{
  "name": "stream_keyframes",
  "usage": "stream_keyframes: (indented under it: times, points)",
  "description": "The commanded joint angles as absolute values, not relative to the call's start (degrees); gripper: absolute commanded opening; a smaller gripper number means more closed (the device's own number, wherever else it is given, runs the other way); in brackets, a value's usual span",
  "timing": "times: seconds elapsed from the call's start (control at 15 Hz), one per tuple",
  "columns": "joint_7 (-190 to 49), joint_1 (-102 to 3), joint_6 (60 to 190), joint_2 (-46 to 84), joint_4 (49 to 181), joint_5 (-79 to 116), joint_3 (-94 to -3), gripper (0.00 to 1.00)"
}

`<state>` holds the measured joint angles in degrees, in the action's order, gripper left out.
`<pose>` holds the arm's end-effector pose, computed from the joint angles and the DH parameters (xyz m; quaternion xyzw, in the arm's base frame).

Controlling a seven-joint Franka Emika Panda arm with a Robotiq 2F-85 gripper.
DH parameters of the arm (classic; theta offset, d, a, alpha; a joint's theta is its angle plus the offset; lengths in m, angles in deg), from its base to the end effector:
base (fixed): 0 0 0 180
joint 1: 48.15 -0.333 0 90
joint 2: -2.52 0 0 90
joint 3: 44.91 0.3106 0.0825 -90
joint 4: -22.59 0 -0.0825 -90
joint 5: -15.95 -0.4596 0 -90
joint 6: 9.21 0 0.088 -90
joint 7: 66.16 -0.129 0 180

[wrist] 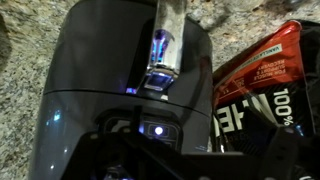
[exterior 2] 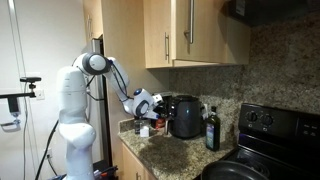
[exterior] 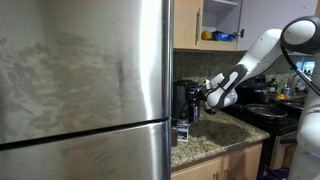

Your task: Push a button on the air fryer

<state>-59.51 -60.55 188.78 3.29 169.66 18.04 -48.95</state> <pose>0.5499 0.0853 0.2822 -0.8954 -0.1364 -0.4237 0.0036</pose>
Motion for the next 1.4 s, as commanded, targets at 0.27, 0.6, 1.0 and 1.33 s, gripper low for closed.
stream_keyframes:
  times: [0.27,0.6,1.0,1.33]
  points:
    - [-63.73,-58.67,188.69,3.25,169.62,24.64,-44.12,1.0]
    - [-57.28,-60.49,188.78,4.8,167.1,12.88,-48.45,1.0]
    - [-61.45,-56.94,188.73,3.33,168.76,18.35,-43.62,1.0]
    - [-59.82,-59.02,188.78,3.42,167.85,15.92,-45.73,1.0]
